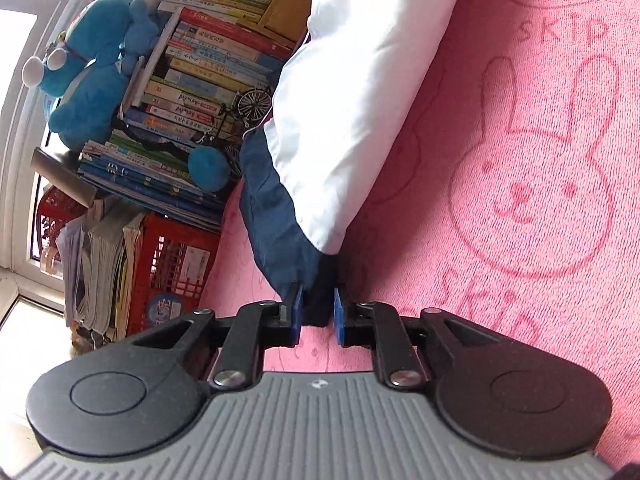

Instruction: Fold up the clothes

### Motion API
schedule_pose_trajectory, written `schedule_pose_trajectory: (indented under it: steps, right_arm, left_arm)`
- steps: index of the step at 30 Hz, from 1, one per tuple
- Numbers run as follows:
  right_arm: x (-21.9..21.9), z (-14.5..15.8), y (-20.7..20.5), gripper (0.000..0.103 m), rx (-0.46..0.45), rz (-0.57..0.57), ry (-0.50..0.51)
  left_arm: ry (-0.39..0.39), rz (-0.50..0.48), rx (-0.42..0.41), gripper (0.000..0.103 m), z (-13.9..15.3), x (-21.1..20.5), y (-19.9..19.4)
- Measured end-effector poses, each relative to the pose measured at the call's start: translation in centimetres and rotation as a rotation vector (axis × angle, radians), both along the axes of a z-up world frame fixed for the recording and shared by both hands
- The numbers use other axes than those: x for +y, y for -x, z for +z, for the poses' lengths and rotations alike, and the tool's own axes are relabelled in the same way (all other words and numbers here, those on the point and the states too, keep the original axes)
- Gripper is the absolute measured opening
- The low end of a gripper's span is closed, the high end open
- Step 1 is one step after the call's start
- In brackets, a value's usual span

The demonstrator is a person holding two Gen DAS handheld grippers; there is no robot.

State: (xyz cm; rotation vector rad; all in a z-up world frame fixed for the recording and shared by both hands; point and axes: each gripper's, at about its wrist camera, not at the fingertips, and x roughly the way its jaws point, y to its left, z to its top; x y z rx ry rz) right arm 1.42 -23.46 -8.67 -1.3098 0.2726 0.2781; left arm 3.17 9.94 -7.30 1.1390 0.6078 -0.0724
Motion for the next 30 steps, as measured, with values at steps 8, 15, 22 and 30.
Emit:
schedule_pose_trajectory:
  steps: [8,15,22,30]
  right_arm:
    - [-1.7,-1.3,1.4,0.014,0.04,-0.051,-0.006]
    - [-3.5,-0.4,2.4,0.017,0.073,-0.141,-0.061]
    - [0.0,3.1,5.5,0.044,0.142,-0.045,-0.243]
    - [5.9,2.6,5.3,0.051,0.17,0.107,-0.301]
  left_arm:
    - [0.06,0.096,-0.001,0.02,0.6,2.0,2.8]
    - [0.126,-0.002,-0.013,0.036,2.7,0.0,5.2]
    - [0.127,-0.238,0.011,0.056,1.7,-5.5,4.2]
    - [0.097,-0.268,-0.062,0.056,0.3,-7.4,-1.2]
